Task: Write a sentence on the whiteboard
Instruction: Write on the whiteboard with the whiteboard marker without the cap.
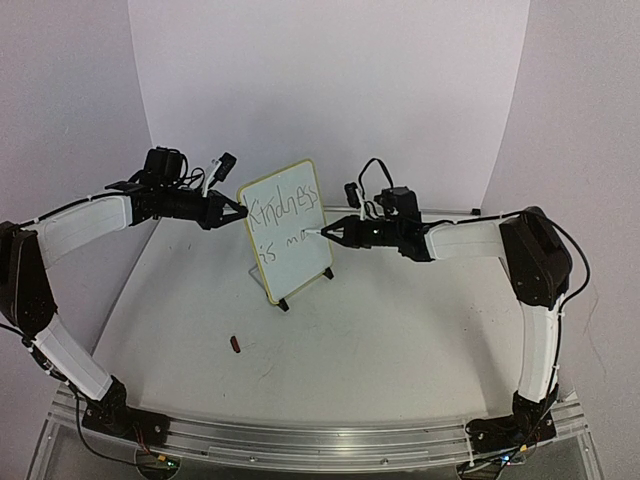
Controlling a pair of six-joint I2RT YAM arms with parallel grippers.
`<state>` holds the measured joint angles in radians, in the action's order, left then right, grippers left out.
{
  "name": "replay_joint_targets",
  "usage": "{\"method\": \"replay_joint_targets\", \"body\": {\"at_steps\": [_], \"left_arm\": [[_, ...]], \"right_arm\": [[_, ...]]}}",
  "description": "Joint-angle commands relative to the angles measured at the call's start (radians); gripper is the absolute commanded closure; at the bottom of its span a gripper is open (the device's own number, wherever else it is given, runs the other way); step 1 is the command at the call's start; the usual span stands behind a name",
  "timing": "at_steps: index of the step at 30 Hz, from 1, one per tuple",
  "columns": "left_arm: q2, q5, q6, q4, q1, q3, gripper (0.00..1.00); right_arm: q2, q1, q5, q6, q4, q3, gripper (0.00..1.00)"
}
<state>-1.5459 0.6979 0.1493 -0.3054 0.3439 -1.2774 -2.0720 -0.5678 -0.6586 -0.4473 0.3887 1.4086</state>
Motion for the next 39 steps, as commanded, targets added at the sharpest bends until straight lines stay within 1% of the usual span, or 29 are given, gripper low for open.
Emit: {"method": "replay_joint_targets", "body": {"at_steps": [1, 18, 29, 34, 39], "left_arm": [[-0.04, -0.017, 0.03, -0.064, 0.008, -0.016, 1.0], [-0.033, -0.016, 0.031, -0.064, 0.008, -0.016, 1.0], [-0.034, -0.02, 0.032, -0.064, 0.007, -0.015, 1.0], [-0.041, -0.019, 0.032, -0.066, 0.008, -0.014, 1.0], [-0.034, -0.021, 0.032, -0.065, 0.007, -0.013, 1.0]], "right_arm": [[0.001, 0.002, 0.036, -0.004, 0.047, -0.012, 1.0], [0.002, 0.002, 0.052, -0.005, 0.045, -0.049, 1.0], [0.018, 0.002, 0.074, -0.007, 0.045, -0.035, 1.0], [0.058, 0.002, 0.07, -0.007, 0.045, -0.036, 1.0], [0.128, 0.002, 0.075, 0.005, 0.04, -0.082, 1.0]]}}
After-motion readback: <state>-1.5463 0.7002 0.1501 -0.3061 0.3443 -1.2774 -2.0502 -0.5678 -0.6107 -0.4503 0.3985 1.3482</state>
